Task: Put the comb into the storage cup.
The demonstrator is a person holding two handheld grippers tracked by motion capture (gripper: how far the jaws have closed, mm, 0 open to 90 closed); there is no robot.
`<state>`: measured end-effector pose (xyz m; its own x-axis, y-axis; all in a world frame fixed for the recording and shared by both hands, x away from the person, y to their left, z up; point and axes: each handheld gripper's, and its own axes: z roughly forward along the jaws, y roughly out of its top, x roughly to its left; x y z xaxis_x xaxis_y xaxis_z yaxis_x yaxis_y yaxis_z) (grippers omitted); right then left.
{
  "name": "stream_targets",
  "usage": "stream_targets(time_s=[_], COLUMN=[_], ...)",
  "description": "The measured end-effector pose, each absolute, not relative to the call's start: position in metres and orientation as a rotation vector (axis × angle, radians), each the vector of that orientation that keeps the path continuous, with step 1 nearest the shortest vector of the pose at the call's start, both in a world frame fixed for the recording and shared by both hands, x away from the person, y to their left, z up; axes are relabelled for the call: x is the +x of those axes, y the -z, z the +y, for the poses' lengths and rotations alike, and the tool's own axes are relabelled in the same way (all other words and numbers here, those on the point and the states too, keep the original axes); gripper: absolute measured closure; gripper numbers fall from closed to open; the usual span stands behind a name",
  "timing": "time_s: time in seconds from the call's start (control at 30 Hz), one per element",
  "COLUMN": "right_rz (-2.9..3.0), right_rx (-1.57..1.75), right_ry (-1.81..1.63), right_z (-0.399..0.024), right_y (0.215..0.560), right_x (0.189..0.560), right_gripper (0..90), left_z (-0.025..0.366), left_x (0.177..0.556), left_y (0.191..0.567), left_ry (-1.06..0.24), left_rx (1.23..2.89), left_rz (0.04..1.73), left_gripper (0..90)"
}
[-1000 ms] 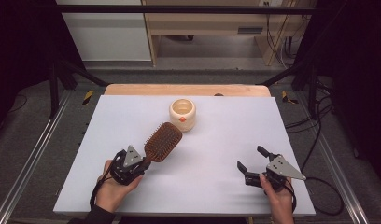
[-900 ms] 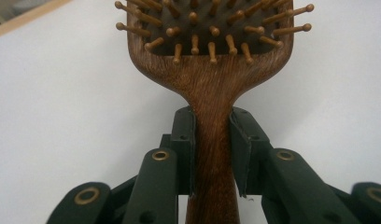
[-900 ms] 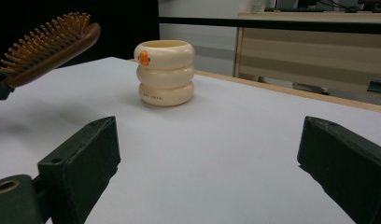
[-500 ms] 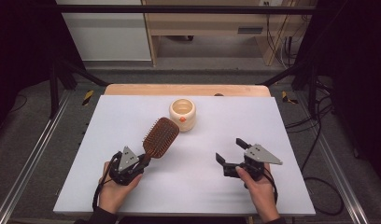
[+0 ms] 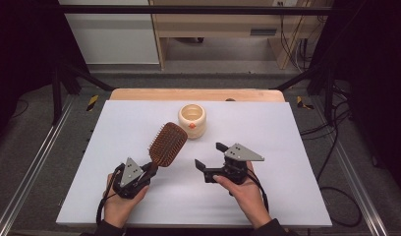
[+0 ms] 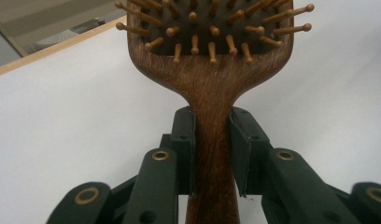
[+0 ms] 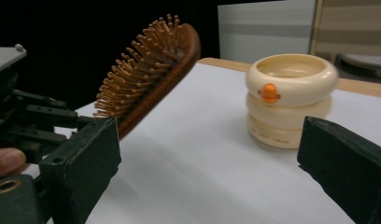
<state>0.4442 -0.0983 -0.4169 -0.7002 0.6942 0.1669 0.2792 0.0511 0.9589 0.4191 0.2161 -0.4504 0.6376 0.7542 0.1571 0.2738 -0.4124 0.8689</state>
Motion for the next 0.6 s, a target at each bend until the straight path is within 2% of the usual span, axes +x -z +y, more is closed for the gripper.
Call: stream_targets(time_s=[0.6], right_rz=[2.091], right_rx=[1.004], right_ry=[-1.731], right_z=[-0.053], right_y=[0.42], right_x=[0.455], right_gripper=[7.8], left_z=[0.213], left_x=[0.417], left_y=[0.452], left_ry=[-0.693], left_rx=[1.961], left_rz=[0.79], left_gripper=[72.8])
